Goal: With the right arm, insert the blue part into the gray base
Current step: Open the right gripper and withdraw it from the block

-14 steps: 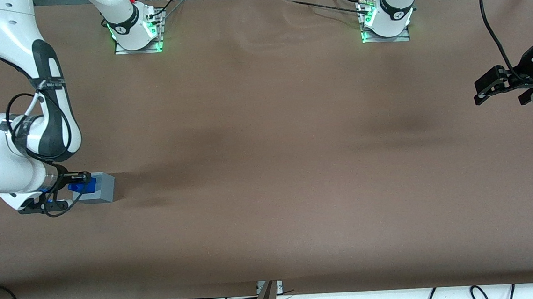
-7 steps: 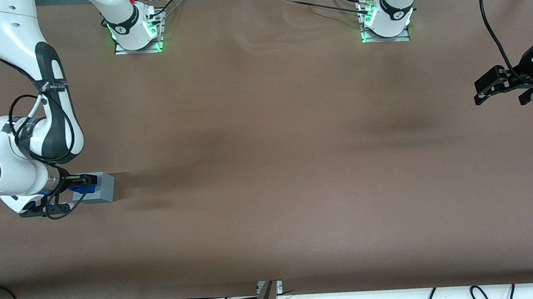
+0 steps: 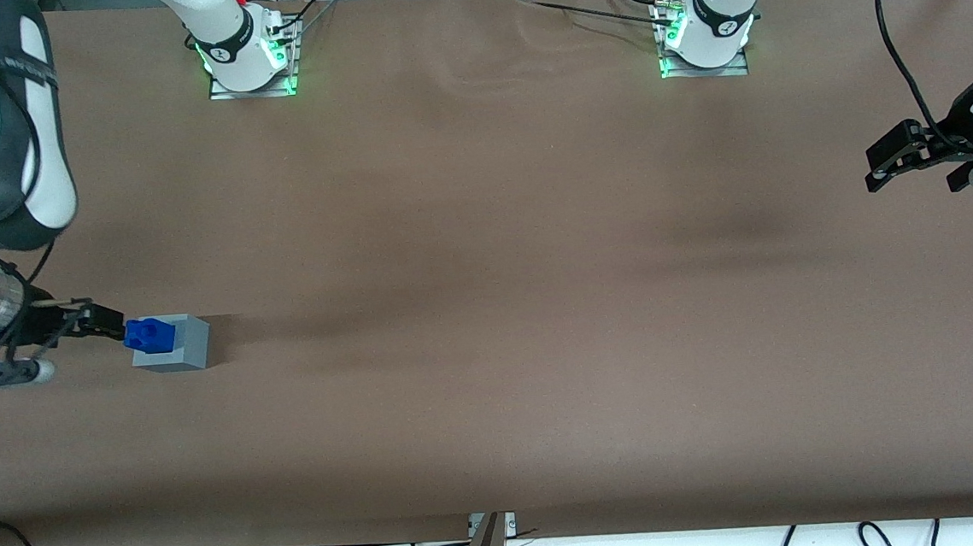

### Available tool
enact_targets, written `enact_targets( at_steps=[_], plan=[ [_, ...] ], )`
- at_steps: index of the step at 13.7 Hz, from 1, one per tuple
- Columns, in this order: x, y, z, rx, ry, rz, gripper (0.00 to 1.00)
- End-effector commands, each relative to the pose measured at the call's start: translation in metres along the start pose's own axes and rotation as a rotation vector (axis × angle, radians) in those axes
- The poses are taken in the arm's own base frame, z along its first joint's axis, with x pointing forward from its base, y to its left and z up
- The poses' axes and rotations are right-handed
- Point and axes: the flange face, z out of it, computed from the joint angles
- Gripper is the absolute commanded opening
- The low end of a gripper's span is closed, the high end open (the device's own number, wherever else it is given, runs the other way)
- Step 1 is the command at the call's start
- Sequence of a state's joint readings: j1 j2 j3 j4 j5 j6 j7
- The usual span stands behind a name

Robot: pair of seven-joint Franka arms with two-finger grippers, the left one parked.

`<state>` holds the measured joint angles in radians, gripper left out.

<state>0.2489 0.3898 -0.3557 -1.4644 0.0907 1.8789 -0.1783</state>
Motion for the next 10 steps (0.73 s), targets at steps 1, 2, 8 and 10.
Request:
enact_targets(
  at_steps=[1,2,8,10],
  plan=[
    [-0.006,-0.004,-0.05,0.016,-0.017,-0.046,0.99],
    [-0.003,-0.006,-0.068,0.012,-0.017,-0.049,0.99],
    [0.001,-0.011,-0.087,0.017,0.017,-0.07,0.99],
    [-0.011,0.009,-0.101,0.035,0.051,-0.045,0.99]
  ],
)
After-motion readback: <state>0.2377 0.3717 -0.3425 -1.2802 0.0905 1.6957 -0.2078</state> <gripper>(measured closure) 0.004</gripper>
